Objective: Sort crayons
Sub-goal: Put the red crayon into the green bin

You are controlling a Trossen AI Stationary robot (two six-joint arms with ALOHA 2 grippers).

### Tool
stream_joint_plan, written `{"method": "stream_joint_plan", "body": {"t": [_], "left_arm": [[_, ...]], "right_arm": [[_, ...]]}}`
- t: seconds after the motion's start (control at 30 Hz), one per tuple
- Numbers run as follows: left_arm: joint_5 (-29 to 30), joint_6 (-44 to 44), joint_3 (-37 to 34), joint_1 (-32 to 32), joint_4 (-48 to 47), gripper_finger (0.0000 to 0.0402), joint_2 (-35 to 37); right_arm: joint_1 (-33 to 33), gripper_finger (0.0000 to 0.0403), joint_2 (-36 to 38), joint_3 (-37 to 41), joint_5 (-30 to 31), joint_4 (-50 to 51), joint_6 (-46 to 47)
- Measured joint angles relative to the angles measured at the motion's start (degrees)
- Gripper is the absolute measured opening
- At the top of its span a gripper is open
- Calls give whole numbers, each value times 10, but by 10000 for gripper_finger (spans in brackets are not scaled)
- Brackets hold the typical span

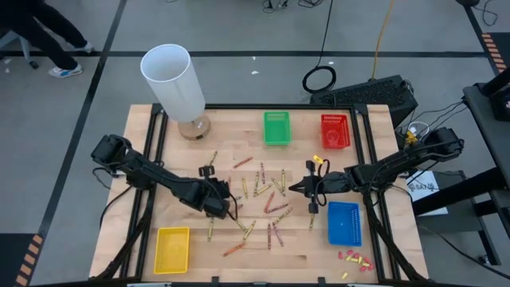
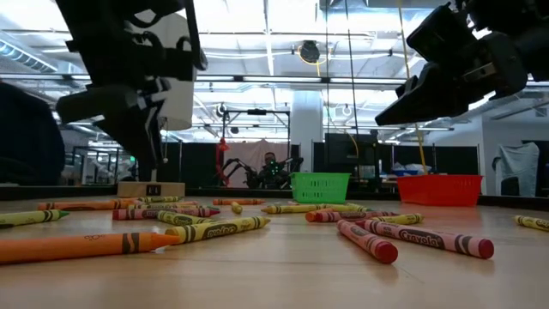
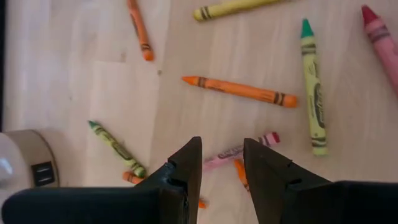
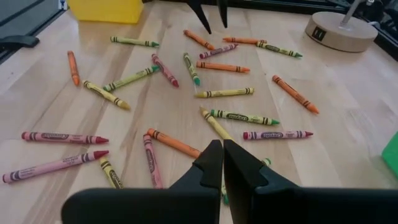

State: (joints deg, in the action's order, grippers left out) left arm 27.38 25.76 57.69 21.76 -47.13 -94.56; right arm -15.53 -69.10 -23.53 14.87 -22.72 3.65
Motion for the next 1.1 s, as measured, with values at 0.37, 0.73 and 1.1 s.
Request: {"method": "stream_joint_plan", "body": {"t": [0.37,0.73,1.1], "left_arm": [[-111,-227,0,-89,-4,112,6],[-227,-441,0,-166,-2,111,6],[-227,-492,0,-163,-33,111,5]], "right_arm": [[2,0,0,0,0,-18,-73],[2,0,0,0,0,-15,-71],[2,0,0,0,1,-37,-63]]}}
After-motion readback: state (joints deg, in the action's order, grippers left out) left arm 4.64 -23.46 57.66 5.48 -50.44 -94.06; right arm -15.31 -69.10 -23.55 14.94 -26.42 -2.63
